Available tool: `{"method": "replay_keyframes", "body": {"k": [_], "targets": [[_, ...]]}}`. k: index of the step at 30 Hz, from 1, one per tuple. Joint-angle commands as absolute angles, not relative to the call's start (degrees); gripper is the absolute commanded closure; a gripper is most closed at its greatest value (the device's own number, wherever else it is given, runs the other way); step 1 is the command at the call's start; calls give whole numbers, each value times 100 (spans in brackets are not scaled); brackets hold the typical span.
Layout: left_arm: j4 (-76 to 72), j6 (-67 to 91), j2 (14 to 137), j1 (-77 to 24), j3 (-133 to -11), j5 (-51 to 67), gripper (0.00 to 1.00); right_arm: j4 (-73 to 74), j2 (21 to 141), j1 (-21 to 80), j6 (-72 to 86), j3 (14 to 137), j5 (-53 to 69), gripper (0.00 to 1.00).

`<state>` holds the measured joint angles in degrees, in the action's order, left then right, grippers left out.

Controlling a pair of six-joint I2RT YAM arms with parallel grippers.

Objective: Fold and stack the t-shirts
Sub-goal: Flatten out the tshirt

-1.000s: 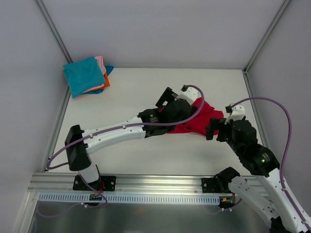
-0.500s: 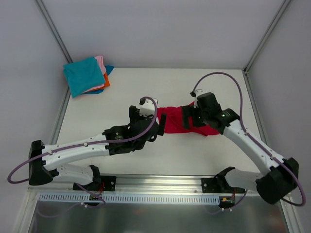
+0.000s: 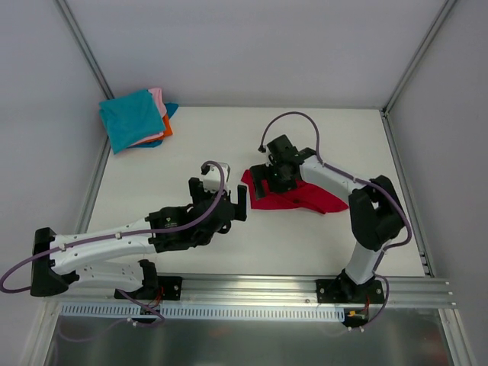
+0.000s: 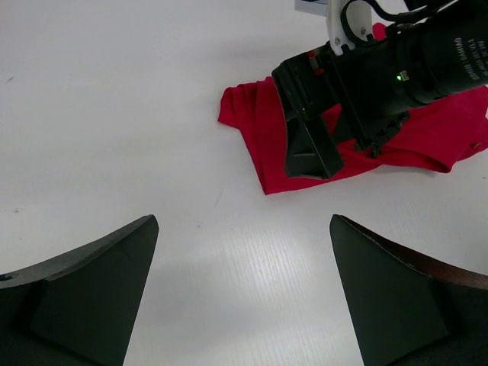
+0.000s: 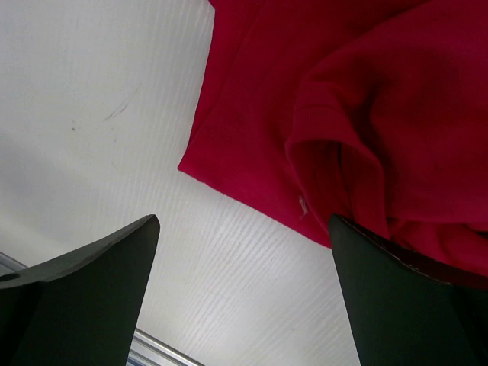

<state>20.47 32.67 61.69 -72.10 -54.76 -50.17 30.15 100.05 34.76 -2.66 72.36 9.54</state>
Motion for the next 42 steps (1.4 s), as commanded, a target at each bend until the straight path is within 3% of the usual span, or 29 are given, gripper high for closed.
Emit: {"method": "replay_keyframes", "body": {"k": [1,3,5,6,8,9,10,25,33,38,42], "targets": [[2083,3489,6029,-7304,-5423,-5168,1,2901,10369,3489,-387,7576,1055,1],[2100,3533,6029,-7312,-5414,-5159,1,2848,10528,3498,-395,7629,1011,2],[2109,3542,6021,-7347,-5405,-5159,1,2813,10774,3498,-413,7734,1002,17],[2144,3551,6021,-7348,-5405,-5177,1,2786,10862,3489,-430,7778,993,36],[2188,3603,6021,-7365,-5396,-5194,1,2777,11021,3498,-422,7866,976,58],[2215,3621,6021,-7374,-5388,-5212,1,2751,11152,3489,-413,7927,880,90],[2250,3638,6012,-7383,-5379,-5212,1,2734,11197,3498,-378,7945,809,100],[2268,3753,6047,-7427,-5203,-5221,1,3102,9749,2936,-615,8481,-712,99],[2171,3709,6258,-7427,-5238,-5142,1,3260,9238,2646,-580,8402,-545,99],[2031,3726,6407,-7427,-5229,-5142,1,3366,9202,2698,-361,8332,165,99],[2021,3770,6565,-7427,-5282,-5124,1,3200,9071,2953,-273,7711,526,99]]}}
